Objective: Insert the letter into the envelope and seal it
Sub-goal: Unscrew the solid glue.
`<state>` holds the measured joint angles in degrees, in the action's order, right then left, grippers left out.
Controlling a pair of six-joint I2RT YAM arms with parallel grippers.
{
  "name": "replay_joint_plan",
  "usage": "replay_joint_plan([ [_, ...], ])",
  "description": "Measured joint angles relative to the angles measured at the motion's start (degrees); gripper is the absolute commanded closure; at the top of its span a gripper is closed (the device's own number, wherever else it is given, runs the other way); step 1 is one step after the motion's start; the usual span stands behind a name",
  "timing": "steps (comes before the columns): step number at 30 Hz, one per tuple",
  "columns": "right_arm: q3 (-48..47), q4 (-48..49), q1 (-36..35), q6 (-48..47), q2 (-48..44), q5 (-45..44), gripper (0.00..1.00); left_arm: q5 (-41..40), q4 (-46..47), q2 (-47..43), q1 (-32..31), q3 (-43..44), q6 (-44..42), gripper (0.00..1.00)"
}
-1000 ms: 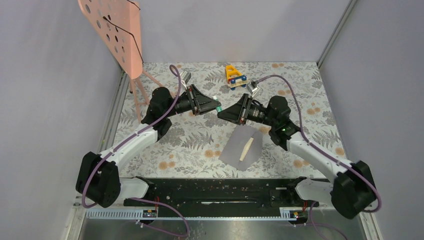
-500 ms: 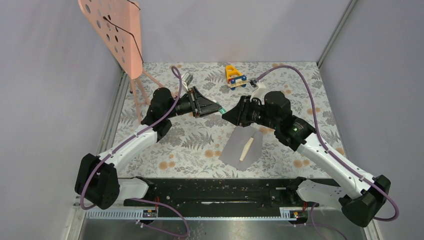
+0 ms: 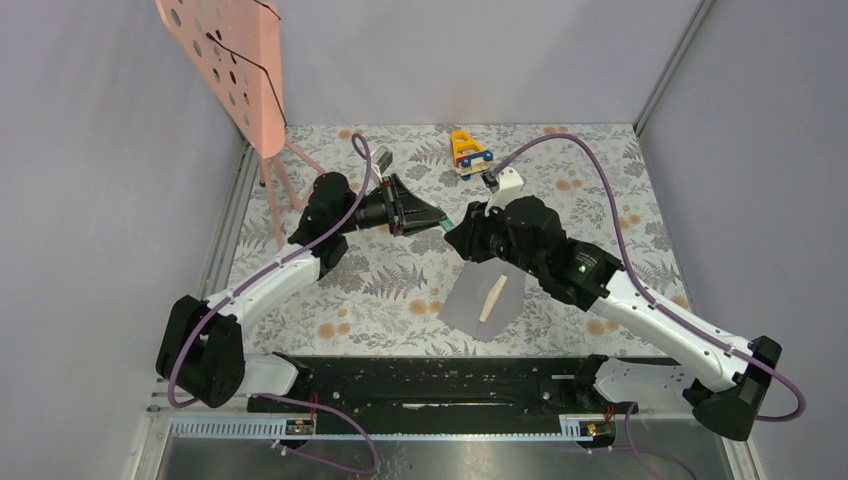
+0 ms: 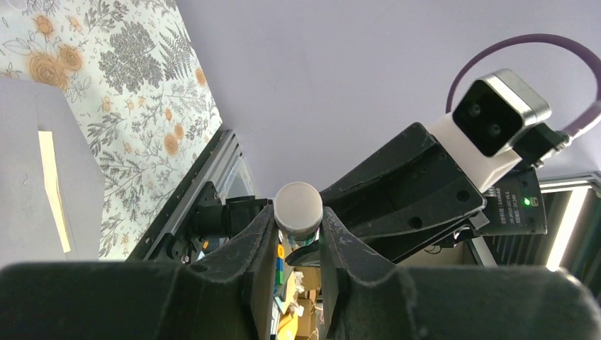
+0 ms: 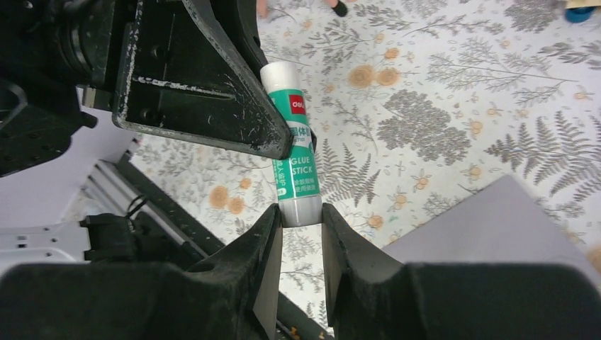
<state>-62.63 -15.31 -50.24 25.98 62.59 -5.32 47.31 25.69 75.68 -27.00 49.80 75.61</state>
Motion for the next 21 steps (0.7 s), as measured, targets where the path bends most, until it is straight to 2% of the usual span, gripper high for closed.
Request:
replay_joint_plan([
  [5,-1.42,-1.68,-2.23,-1.77,1.11,-5.05,1.00,0.11,-0.22,0.70,0.00,0.44,0.09,1.00],
  [10,-1.05,-0.87,-2.21,-1.99,1.03,-3.76,1.00,1.22,-0.42,1.51,0.17,1.29,-0.24,1.00],
  [14,-0.07,1.53,-1.70,-1.27,0.55,0.39,1.00,4.52,1.97,2.86,0.92,2.29,-0.02,1.00],
  [17,0.55,4.04,-1.38,0.70,0.50,4.35,1.00,7.56,7.28,4.02,1.62,2.38,1.90,1.00],
  [21,3.89,9.31,-0.98,5.77,0.42,14.21,1.00,7.56,13.94,5.44,2.03,4.00,5.31,1.00],
])
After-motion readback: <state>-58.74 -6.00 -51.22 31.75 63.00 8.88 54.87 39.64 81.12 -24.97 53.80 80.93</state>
